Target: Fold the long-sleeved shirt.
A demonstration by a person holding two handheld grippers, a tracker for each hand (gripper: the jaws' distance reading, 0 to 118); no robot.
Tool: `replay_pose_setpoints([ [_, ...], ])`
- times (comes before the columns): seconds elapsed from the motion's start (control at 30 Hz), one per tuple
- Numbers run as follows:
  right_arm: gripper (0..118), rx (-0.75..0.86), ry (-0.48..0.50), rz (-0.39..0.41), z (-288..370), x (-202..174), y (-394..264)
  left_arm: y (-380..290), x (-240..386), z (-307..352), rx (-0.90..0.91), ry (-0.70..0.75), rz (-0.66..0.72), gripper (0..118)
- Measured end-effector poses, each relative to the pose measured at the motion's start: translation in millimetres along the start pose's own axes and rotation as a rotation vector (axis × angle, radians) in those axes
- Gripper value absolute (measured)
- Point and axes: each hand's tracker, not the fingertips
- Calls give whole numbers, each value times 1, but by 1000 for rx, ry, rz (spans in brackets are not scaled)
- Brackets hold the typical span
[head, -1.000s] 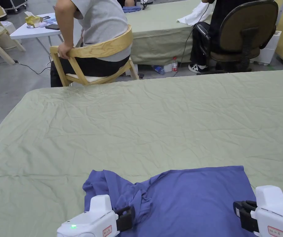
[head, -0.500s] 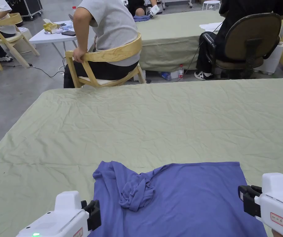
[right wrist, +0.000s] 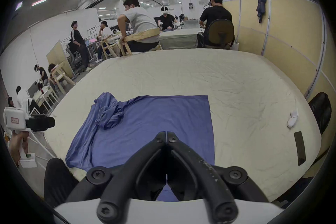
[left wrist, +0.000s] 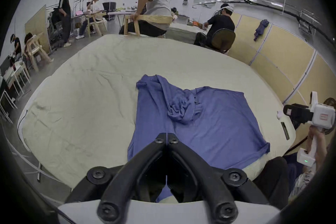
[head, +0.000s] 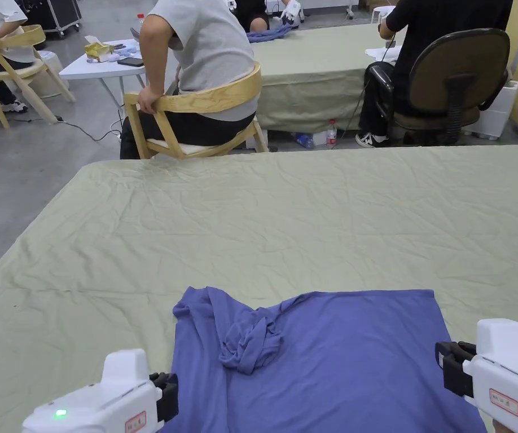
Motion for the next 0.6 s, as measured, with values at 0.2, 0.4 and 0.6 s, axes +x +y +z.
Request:
replay_pose_setpoints([
  [0.2, 0, -27, -2, -5, -18, 6, 1, 60, -12, -49, -82, -47, -26, 0],
  [0.4, 0, -83, -8, -7, -49, 13, 2, 112, -15, -113, -136, -21, -39, 42],
  [0.6, 0, -144, -25, -10, -85, 24, 3, 150, -26, -198, -184, -34, -12, 51],
])
